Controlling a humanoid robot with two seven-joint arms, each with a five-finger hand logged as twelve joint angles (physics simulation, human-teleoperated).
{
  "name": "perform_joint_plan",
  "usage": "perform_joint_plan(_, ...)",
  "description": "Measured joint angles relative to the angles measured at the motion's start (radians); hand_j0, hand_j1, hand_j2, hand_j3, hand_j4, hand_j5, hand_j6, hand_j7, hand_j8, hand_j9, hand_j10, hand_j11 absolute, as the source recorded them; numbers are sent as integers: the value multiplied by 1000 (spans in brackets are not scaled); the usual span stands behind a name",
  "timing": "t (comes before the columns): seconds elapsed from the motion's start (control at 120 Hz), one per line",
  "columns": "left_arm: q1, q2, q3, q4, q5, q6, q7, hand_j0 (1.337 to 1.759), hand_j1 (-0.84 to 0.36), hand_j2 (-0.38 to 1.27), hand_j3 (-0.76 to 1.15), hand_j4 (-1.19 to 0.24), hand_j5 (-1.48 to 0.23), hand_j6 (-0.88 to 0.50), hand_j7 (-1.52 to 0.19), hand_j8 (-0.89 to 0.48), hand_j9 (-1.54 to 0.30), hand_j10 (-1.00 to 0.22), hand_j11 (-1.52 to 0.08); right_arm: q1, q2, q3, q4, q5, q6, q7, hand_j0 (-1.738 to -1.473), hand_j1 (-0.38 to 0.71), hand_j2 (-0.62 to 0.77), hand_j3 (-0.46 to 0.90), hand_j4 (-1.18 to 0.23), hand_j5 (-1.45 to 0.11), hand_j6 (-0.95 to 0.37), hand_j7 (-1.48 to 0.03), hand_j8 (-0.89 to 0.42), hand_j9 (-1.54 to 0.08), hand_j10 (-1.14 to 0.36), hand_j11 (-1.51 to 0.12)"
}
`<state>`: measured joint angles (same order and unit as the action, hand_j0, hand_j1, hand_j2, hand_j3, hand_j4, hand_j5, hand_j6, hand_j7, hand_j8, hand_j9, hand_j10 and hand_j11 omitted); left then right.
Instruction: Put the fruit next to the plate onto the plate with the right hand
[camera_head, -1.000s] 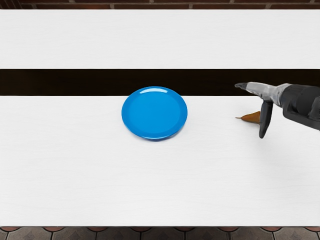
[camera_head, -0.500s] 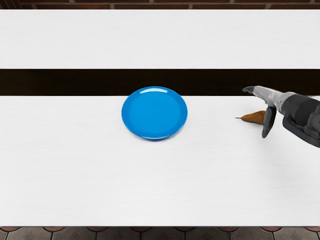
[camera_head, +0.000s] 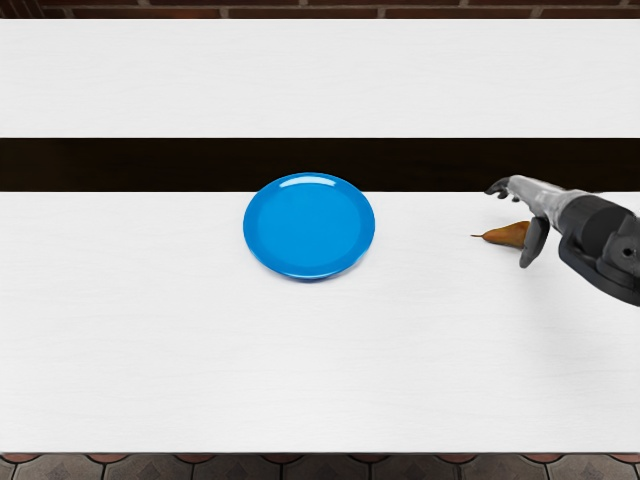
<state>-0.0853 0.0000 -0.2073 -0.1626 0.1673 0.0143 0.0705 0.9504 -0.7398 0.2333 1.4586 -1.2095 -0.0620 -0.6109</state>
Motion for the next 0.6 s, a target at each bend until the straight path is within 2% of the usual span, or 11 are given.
perform_joint_plan(0.333, 1, 0, 0, 0, 0, 0, 0, 1658, 325, 4, 0, -21, -27, -21, -26, -21, -26, -21, -26, -36, 26, 1, -19, -49, -50, 0, -1658, -57, -45, 0, -251, -320, -254, -319, -252, -320, -250, -320)
perform_joint_plan(0.6, 0, 0, 0, 0, 0, 0, 0, 1658, 325, 4, 0, -21, -27, -21, -26, -21, -26, -21, -26, -45, 46, -10, -53, -55, -53, 0, -1658, 32, -60, 0, -325, -417, -327, -416, -326, -416, -324, -416)
